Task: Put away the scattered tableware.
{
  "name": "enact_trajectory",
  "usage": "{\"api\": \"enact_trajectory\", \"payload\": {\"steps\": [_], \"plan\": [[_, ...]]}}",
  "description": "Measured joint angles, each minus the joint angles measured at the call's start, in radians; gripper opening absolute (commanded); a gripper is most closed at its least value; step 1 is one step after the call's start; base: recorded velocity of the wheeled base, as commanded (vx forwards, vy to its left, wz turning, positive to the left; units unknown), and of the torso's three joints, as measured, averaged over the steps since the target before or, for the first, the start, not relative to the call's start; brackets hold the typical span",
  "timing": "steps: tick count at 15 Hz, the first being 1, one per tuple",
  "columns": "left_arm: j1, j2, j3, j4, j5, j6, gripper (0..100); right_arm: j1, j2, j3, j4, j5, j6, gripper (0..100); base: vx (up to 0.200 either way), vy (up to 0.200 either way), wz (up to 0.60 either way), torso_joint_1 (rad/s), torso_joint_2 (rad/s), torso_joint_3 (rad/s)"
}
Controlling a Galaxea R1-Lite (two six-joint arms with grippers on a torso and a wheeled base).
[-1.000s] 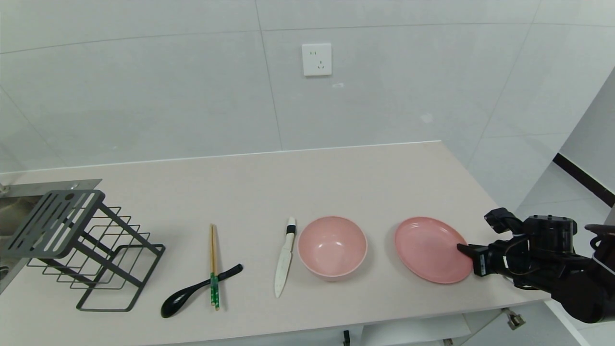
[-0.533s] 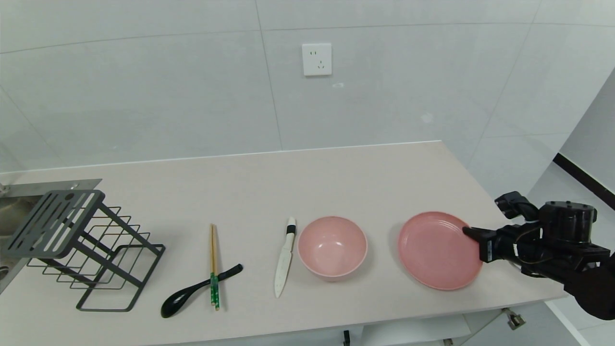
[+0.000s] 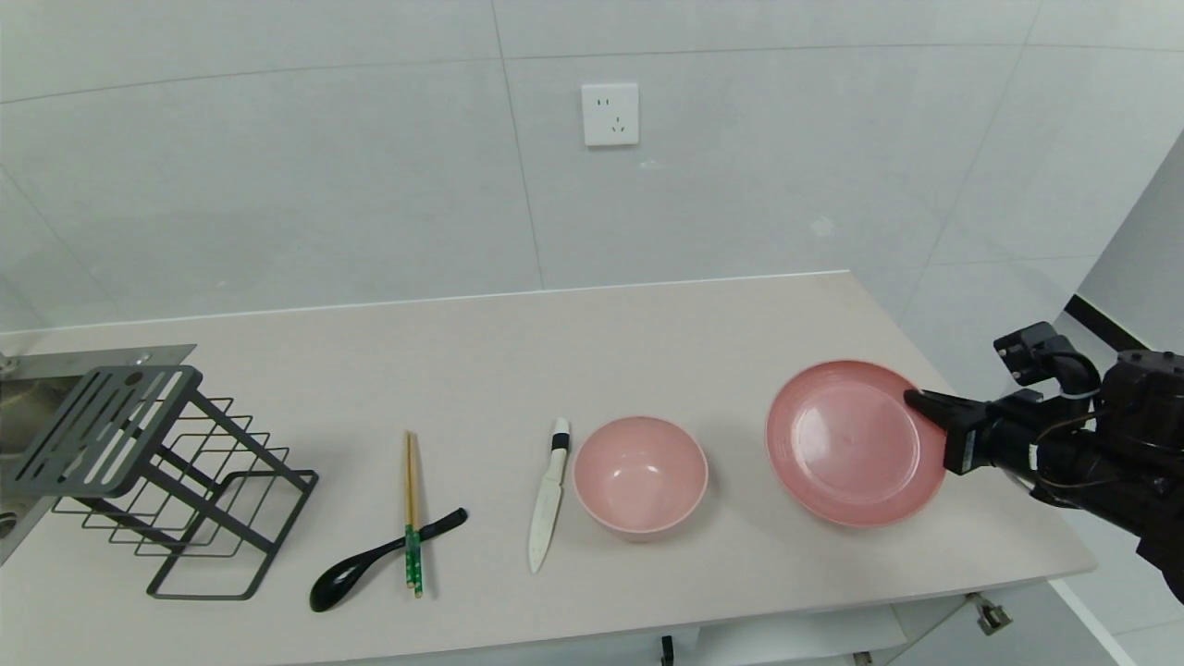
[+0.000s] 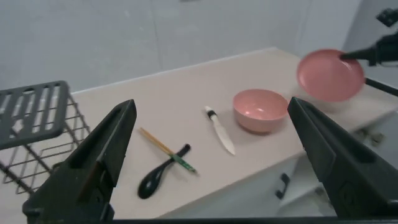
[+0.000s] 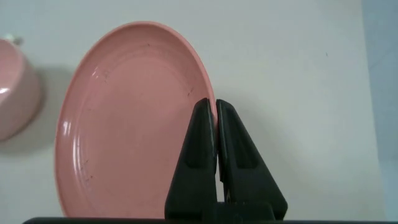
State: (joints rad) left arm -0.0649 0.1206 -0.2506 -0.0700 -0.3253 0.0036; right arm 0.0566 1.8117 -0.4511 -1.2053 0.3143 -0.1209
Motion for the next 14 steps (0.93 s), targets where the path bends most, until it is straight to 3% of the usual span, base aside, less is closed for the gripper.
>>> {"api": "enact_trajectory", "payload": {"steps": [4, 6, 9, 11, 14], "plan": [[-0.046, 0.187, -0.057, 0.006, -0.063, 0.027, 100, 0.014, -0.100, 0.047, -0.018, 0.000, 0.018, 0, 0.000, 0.000, 0.00, 0.000, 0.00, 0.000], [-0.051, 0.317, -0.062, -0.089, -0.081, 0.056, 100, 0.015, -0.170, 0.121, -0.023, 0.000, 0.023, 0, 0.000, 0.000, 0.00, 0.000, 0.00, 0.000], [-0.064, 0.533, -0.061, -0.315, -0.092, 0.087, 100, 0.011, -0.273, 0.219, -0.082, 0.002, 0.027, 0, 0.000, 0.000, 0.00, 0.000, 0.00, 0.000], [-0.098, 0.650, -0.059, -0.382, -0.097, 0.079, 100, -0.007, -0.319, 0.196, -0.098, 0.005, 0.036, 0, 0.000, 0.000, 0.00, 0.000, 0.00, 0.000], [-0.127, 0.767, -0.074, -0.397, -0.101, 0.071, 100, -0.021, -0.356, 0.184, -0.098, 0.009, 0.039, 0, 0.000, 0.000, 0.00, 0.000, 0.00, 0.000]]}}
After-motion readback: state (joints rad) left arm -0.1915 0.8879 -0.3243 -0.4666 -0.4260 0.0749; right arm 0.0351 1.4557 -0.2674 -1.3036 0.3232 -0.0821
